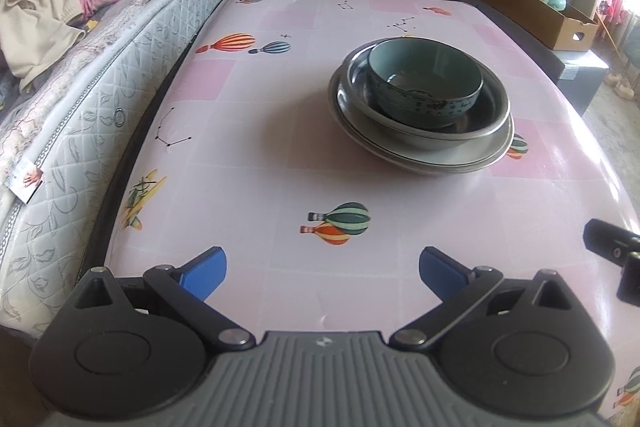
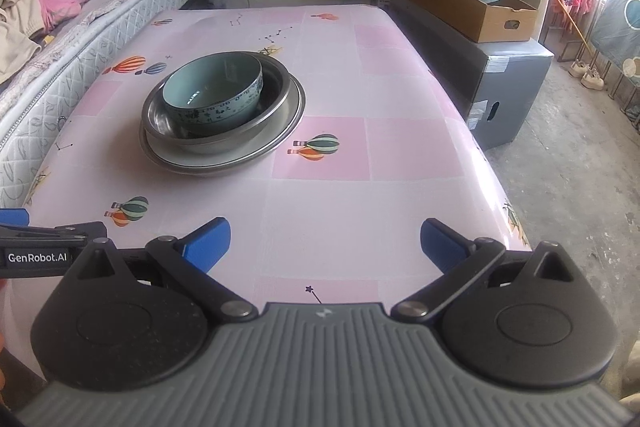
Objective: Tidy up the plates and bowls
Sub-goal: 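Open both tools and pull them back from the stack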
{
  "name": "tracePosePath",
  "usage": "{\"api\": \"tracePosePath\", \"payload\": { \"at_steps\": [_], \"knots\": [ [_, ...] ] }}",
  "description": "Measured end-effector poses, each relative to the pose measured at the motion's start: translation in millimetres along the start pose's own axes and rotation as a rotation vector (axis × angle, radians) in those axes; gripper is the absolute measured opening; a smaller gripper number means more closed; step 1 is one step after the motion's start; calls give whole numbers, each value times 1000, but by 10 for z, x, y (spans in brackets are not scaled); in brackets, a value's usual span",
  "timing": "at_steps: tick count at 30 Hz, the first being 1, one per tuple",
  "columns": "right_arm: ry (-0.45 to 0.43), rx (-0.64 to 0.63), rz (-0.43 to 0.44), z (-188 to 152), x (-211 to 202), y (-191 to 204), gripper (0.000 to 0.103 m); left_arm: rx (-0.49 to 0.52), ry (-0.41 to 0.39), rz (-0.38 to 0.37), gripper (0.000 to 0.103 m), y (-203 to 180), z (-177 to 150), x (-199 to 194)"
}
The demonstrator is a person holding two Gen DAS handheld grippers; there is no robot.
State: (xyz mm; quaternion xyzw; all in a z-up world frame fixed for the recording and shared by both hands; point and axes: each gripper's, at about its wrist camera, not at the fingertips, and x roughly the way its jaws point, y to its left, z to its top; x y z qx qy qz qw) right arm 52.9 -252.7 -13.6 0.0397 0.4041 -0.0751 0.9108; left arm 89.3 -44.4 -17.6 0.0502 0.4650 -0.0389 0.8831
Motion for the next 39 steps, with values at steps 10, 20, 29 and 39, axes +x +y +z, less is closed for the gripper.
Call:
{"api": "tracePosePath", "payload": {
  "at_steps": [10,20,29,39],
  "knots": [
    [1,-3,5,21,59,-20,102,-6,3,-3,103,-23,34,18],
    [6,-8,6,35,76,-10,102,-11,1,2,103,-2,41,16],
    [7,-10,7,46,71,4,102,-18,0,0,103,21,39,5],
    [7,-12,13,43,57,27,102,-21,-1,1,103,32,33,-6]
  ]
}}
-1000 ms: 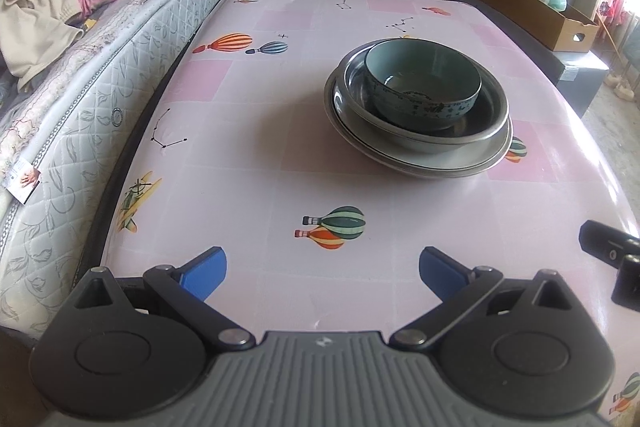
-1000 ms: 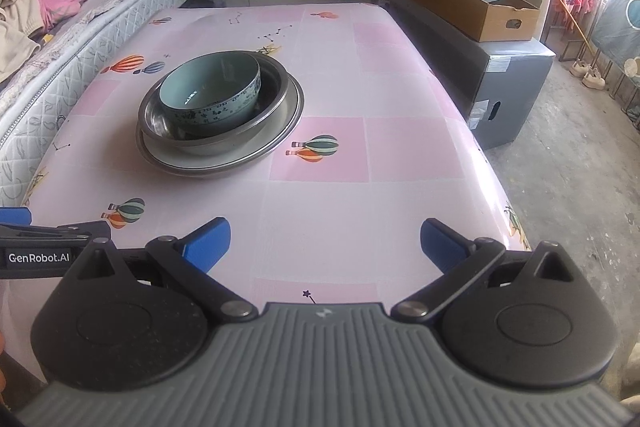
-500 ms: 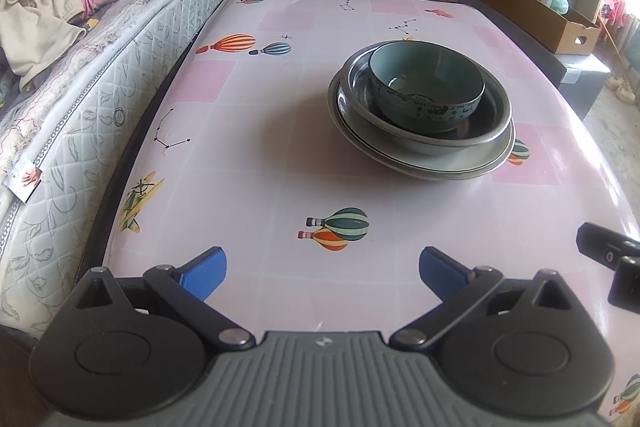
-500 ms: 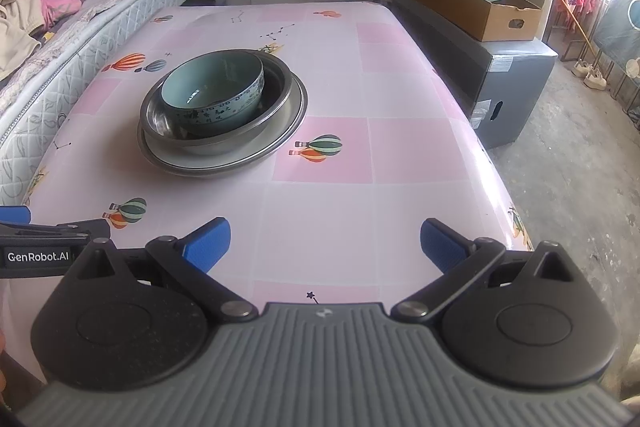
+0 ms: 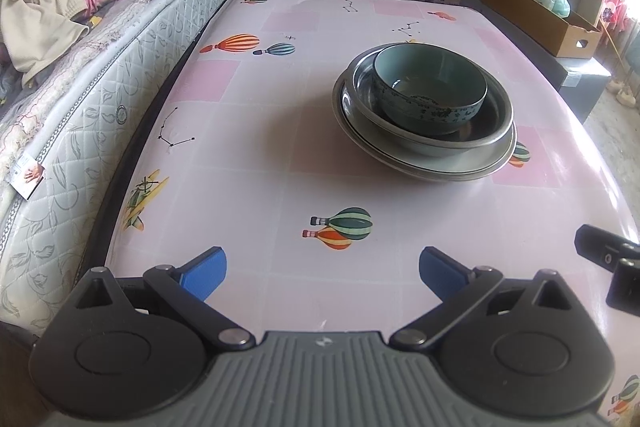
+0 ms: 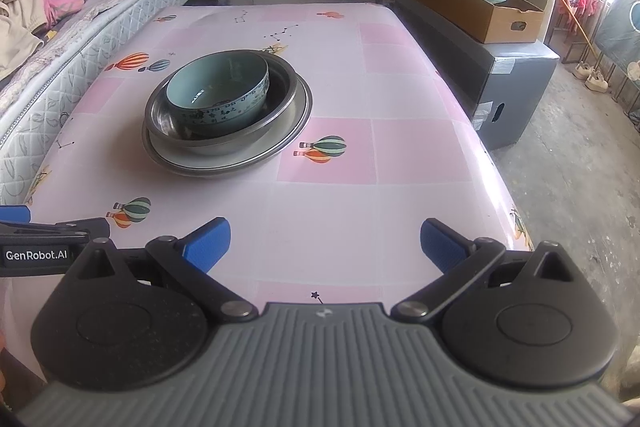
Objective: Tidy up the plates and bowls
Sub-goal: 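Open both tools and pull them back from the stack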
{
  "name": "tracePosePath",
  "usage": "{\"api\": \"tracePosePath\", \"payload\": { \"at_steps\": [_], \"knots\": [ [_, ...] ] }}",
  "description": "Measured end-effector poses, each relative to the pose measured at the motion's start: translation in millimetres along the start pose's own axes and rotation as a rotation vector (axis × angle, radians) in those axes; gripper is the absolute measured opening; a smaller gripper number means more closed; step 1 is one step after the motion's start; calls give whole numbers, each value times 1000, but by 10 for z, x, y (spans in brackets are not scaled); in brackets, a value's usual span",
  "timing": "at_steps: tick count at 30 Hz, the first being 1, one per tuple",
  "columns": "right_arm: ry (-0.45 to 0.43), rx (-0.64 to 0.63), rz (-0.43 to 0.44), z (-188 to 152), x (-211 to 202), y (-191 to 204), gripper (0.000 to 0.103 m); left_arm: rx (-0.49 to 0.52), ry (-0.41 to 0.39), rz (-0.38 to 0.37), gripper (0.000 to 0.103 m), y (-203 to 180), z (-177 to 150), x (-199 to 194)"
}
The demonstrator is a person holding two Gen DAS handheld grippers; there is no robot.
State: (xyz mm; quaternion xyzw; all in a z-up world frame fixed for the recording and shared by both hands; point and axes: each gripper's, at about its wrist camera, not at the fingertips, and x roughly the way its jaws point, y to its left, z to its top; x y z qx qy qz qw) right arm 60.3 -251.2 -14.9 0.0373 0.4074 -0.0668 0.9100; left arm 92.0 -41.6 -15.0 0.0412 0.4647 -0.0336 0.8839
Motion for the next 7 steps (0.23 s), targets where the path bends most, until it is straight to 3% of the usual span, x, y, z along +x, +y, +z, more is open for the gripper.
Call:
{"api": "tracePosePath", "payload": {
  "at_steps": [7],
  "knots": [
    [0,0,1,2,-7,5,102,-1,1,0,103,3,-6,-11]
  ]
}}
